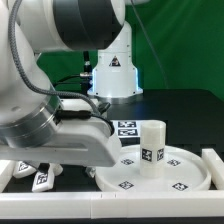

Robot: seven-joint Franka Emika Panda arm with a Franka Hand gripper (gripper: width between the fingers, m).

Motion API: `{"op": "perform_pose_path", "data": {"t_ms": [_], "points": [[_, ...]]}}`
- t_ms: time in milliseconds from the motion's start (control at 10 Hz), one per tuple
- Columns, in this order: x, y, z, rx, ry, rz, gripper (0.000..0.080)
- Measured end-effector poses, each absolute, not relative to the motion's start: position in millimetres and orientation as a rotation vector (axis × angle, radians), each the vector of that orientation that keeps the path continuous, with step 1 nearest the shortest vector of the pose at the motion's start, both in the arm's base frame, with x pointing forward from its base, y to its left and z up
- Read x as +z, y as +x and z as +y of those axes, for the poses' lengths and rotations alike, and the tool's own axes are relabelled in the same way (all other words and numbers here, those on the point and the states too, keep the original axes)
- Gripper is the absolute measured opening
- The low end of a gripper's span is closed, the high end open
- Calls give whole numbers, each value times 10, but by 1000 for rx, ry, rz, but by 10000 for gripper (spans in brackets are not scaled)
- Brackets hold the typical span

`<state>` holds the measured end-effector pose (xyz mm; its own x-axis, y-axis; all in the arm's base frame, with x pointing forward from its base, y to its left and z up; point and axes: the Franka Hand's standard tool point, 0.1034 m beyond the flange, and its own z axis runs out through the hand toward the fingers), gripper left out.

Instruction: Assemble round table

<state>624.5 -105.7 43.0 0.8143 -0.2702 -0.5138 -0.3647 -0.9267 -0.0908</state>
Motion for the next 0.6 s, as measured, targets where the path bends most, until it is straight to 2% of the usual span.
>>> {"op": "perform_pose_path", "data": {"t_ms": [400, 600], "points": [[455, 6216, -1097, 768, -2808, 483, 648], [614, 6153, -1210, 827, -2791, 490, 648]]}}
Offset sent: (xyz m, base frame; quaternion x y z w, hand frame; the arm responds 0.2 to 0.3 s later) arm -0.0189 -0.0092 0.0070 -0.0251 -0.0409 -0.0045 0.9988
